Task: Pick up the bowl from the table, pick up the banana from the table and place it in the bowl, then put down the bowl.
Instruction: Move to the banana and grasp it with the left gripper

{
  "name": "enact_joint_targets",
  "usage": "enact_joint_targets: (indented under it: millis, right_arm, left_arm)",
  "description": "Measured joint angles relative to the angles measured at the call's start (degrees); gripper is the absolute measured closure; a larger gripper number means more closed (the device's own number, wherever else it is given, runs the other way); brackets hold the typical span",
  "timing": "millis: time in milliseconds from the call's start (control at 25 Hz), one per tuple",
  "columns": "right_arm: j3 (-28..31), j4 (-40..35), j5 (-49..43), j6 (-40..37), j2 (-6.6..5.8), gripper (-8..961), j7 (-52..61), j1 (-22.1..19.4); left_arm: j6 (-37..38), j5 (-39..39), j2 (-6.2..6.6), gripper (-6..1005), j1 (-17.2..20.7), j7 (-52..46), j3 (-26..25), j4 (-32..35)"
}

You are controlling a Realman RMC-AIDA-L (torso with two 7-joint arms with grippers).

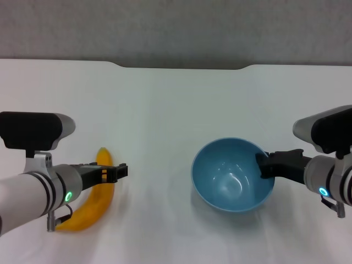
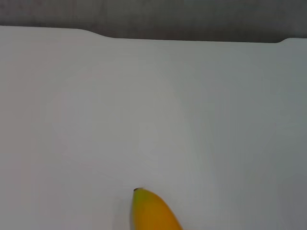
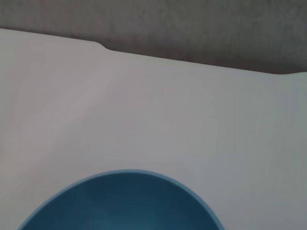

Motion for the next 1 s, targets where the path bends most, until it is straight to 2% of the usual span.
enact_joint_targets:
  millis: [1000]
  right_arm:
    - [-0.24,1.22,0.00,-0.12,0.00,908,-0.47,-0.69]
  left_arm:
    - [2.47,0.09,0.00,249,-2.92,-0.80,0.45,8.72]
